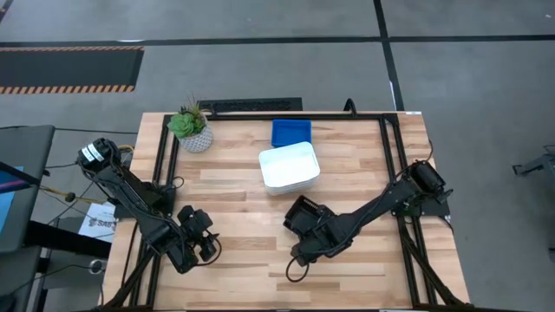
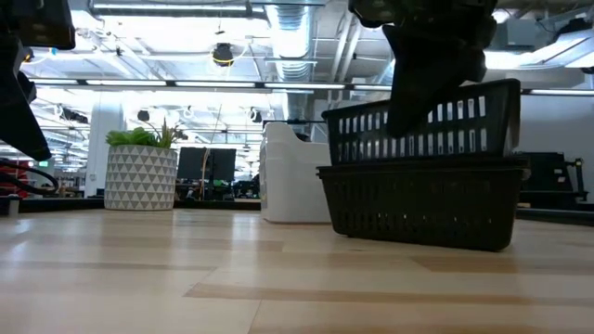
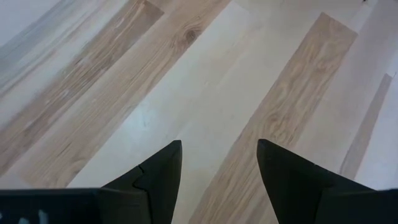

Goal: Stack baskets by color
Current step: Stack the left black bin on the black bins, then return to Home Position

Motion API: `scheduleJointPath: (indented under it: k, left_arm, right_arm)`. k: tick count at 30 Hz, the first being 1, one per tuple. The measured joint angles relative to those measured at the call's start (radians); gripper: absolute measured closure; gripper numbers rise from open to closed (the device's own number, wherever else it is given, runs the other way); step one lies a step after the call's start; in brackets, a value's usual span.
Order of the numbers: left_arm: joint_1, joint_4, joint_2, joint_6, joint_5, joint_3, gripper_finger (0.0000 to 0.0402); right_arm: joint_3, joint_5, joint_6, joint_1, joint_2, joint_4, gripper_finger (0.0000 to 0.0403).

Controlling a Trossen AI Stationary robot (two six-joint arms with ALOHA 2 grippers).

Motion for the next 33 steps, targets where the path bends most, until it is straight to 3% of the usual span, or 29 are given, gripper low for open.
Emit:
scheduleJointPath:
  k: [16, 24, 28, 33]
  left_arm:
    - [0.0, 0.001, 0.0, 0.0, 0.013, 0.0, 0.0205]
    - [0.0, 0.076, -0.013, 0.03, 0.062, 0.0, 0.0205]
    - [0.0, 0.106, -0.072, 0.037, 0.057, 0.0, 0.0205]
    - [0.001, 0.114, -0.233, 0.079, -0.02, 0.037, 0.0205]
  right_arm:
    - [0.0, -0.008, -0.003, 0.0, 0.0, 0.0, 0.0301]
    - [0.022, -0.019, -0.054, 0.009, -0.066, -0.001, 0.028]
    - [0.024, -0.003, -0.066, 0.009, -0.13, -0.001, 0.0274]
    - [0.024, 0.074, -0.115, 0.012, -0.247, 0.049, 0.0274]
